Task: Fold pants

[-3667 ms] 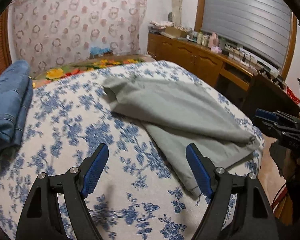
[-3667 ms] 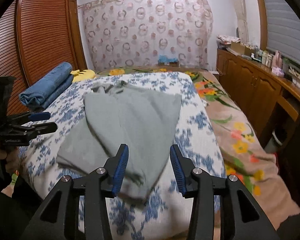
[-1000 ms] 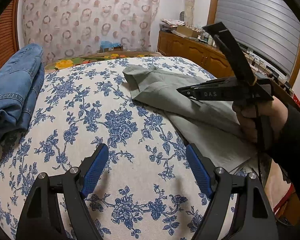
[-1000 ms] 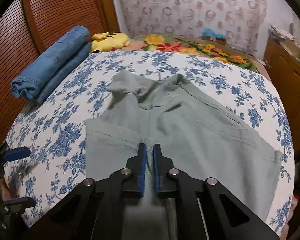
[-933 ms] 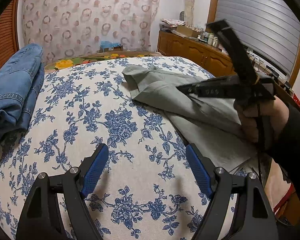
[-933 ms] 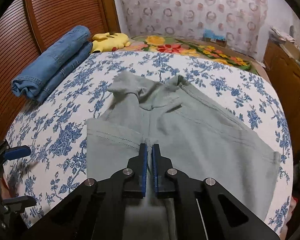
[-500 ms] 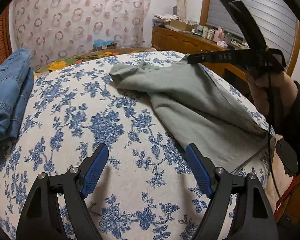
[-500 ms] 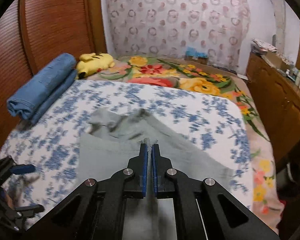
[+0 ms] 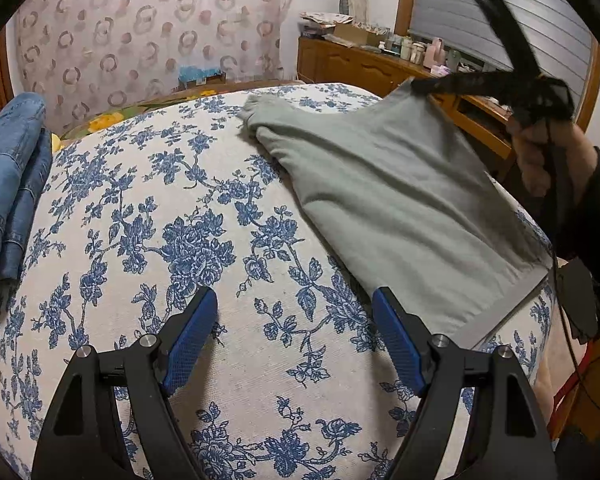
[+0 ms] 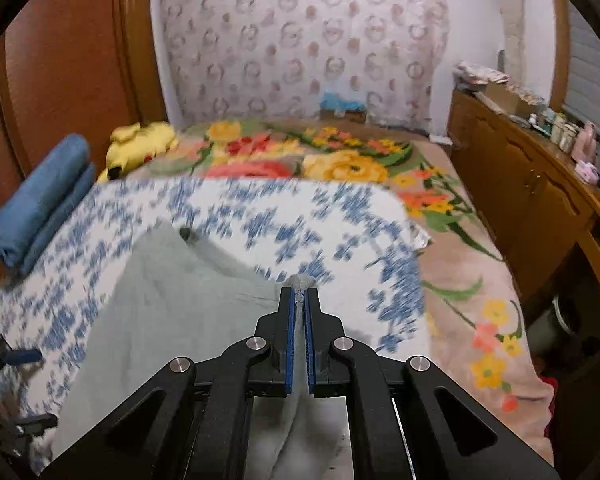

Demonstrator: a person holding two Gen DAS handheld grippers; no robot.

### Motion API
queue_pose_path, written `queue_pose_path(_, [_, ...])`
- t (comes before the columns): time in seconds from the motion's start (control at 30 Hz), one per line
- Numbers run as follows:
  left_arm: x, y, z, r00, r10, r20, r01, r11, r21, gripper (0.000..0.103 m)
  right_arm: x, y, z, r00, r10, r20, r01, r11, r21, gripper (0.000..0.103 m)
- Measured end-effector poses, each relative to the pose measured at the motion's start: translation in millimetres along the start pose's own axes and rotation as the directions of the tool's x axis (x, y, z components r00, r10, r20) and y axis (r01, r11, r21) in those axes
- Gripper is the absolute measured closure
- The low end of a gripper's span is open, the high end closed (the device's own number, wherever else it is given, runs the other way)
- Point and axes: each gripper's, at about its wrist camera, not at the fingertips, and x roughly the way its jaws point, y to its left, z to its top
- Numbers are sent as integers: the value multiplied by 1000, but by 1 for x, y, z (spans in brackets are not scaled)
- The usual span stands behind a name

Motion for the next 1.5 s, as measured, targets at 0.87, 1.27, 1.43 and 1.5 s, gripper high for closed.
queue_pose_path(0.87, [-4, -2, -1, 999, 26, 28, -26, 1000, 6, 23, -15, -13, -19, 997, -81, 10, 80, 996, 36, 72])
queue_pose_path(1.27, [-28, -16, -6, 998, -6, 61, 4, 999, 39, 23, -95, 21, -94, 996, 77, 50, -78, 997, 16, 53])
queue_pose_path(1.43, [-34, -20, -13, 998, -14, 59, 11, 998, 60, 23, -113, 24, -125, 999, 31, 9, -31, 999, 21, 53])
queue_pose_path(1.5, [-34, -19, -16, 998, -14, 56, 11, 998, 60, 23, -117, 25, -133, 1000, 13, -2, -13, 1000, 21, 53])
